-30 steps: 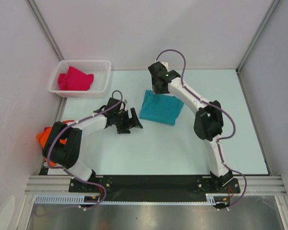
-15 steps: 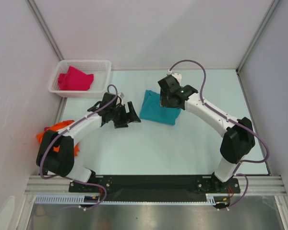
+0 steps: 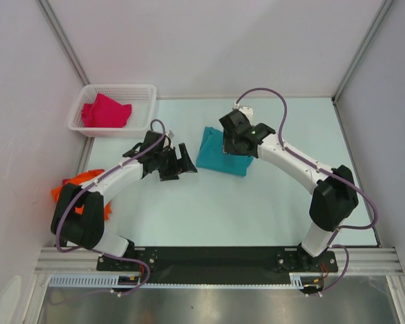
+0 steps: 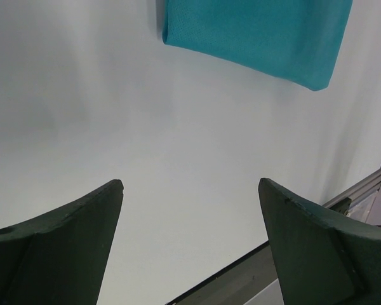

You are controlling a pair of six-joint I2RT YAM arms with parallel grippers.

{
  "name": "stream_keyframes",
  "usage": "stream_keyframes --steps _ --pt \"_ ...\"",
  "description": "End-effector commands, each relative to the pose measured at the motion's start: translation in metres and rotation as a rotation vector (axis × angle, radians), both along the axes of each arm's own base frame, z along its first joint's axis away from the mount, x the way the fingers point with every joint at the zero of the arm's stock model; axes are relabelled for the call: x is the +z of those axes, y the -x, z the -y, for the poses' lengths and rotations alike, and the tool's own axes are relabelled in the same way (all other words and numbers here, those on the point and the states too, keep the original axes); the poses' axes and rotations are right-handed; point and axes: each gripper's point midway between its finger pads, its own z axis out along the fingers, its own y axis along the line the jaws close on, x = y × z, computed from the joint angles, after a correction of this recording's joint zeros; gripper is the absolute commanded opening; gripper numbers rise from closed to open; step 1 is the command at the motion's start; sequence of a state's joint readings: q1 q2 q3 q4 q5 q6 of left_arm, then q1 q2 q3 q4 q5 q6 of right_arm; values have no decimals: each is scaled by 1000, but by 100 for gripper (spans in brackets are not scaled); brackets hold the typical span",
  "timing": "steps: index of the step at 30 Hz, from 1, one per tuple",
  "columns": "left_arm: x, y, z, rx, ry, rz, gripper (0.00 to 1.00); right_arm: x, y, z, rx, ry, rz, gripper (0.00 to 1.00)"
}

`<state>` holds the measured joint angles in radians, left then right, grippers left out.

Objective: Fold and stack the t-shirts
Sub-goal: Smooth out wrinkles on the folded tshirt, then put the neatly folded tshirt into the corner of the board with the left arm

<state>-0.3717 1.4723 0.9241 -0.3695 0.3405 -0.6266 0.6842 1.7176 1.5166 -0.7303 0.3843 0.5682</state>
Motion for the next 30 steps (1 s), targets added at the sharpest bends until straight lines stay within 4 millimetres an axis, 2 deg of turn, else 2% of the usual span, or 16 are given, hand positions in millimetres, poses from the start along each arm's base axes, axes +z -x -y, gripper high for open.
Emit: stream_keyframes --steps 1,8,22,25,30 --pt "8 -14 1 -3 10 73 95 20 -6 -3 -16 -35 58 59" --pt "5 -22 10 -6 76 82 96 26 -5 7 -23 3 72 59" --pt "8 -29 -4 26 178 78 100 32 1 12 -23 7 74 59" --pt "10 -34 -1 20 270 70 99 34 4 14 -24 9 76 59" --pt "-2 -52 -9 85 265 74 100 42 12 22 -25 19 82 59"
